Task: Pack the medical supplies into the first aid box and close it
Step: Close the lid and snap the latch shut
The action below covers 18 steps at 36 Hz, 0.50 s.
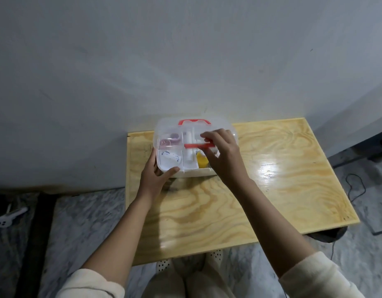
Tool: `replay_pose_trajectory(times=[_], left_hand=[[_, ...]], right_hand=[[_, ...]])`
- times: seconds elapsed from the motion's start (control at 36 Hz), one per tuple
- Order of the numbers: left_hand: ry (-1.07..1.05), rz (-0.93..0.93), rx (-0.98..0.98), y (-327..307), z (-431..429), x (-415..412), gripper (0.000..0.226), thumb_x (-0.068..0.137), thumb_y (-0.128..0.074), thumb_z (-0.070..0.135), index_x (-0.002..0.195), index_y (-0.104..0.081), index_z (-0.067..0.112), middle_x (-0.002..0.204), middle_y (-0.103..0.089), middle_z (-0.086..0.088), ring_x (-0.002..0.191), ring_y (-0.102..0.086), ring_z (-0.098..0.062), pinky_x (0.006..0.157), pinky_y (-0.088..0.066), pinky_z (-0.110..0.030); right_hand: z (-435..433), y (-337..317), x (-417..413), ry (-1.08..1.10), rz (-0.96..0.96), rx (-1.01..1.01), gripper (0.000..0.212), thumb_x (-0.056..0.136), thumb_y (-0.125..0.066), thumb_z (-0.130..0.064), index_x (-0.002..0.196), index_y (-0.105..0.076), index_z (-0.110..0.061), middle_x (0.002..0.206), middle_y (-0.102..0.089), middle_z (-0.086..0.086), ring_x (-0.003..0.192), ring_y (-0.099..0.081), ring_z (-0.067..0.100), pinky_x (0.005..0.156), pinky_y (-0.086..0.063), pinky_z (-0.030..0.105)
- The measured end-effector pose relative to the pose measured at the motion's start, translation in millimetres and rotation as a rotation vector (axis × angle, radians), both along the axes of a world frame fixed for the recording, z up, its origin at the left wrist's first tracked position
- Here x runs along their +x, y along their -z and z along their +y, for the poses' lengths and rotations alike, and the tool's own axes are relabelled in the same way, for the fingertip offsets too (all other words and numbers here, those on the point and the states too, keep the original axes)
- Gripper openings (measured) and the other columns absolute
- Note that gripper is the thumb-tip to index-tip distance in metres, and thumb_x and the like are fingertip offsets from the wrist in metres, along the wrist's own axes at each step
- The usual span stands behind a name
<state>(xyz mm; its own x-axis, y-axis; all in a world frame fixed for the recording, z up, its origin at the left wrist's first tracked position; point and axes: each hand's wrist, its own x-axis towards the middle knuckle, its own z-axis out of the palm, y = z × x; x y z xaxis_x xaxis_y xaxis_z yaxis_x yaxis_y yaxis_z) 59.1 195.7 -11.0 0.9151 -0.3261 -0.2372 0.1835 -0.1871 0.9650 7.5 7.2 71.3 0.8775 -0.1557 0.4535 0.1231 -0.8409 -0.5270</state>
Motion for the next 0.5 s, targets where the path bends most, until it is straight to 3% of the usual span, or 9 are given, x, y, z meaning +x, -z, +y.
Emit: replay_pose_trajectory(times=[0.06, 0.14, 0.19, 0.33, 0.5], left_hand=[[-0.013, 0.013, -0.024, 1, -3, 1, 0.089, 0.059, -0.079, 0.047, 0.140, -0.043, 0.032, 0.129, -0.058, 0.019, 0.119, -0.054, 0.002, 0.100, -0.047, -0.024], [-0.026, 0.015, -0.058, 3, -5, 3, 0.093, 0.060, -0.083, 0.042, 0.142, -0.041, 0.027, 0.132, -0.058, 0.013, 0.120, -0.056, -0.002, 0.097, -0.049, -0.020], [-0.013, -0.016, -0.047, 2, -6, 4, 0.092, 0.065, -0.085, 0.038, 0.144, -0.039, 0.027, 0.134, -0.056, 0.012, 0.120, -0.054, 0.001, 0.098, -0.047, -0.019], [-0.005, -0.059, 0.018, 5, -6, 8, 0.096, 0.068, -0.084, 0.035, 0.148, -0.030, 0.032, 0.144, -0.048, 0.008, 0.133, -0.045, -0.010, 0.108, -0.042, -0.038], [0.034, -0.040, 0.043, 6, -5, 8, 0.108, 0.059, -0.087, 0.044, 0.148, -0.028, 0.031, 0.144, -0.047, 0.012, 0.133, -0.043, -0.007, 0.111, -0.039, -0.041]], right_hand=[[0, 8, -4, 0.001, 0.008, 0.000, 0.019, 0.075, -0.068, 0.003, 0.093, -0.064, -0.003, 0.088, -0.064, 0.011, 0.080, -0.053, 0.024, 0.069, -0.040, 0.022], [-1, 16, -8, -0.020, 0.032, -0.009, 0.017, 0.074, -0.069, 0.003, 0.089, -0.065, -0.004, 0.087, -0.065, 0.010, 0.080, -0.051, 0.021, 0.068, -0.039, 0.020], [-4, 21, -11, -0.039, 0.057, -0.020, 0.017, 0.075, -0.070, 0.001, 0.090, -0.065, -0.005, 0.088, -0.066, 0.010, 0.081, -0.054, 0.023, 0.068, -0.046, 0.025], [-8, 36, -21, -0.078, 0.131, -0.034, 0.017, 0.078, -0.069, -0.002, 0.094, -0.066, -0.005, 0.093, -0.067, 0.010, 0.086, -0.057, 0.026, 0.068, -0.054, 0.036], [-9, 47, -26, -0.088, 0.152, -0.033, 0.018, 0.079, -0.069, -0.005, 0.097, -0.067, -0.005, 0.094, -0.066, 0.010, 0.089, -0.058, 0.027, 0.070, -0.055, 0.038]])
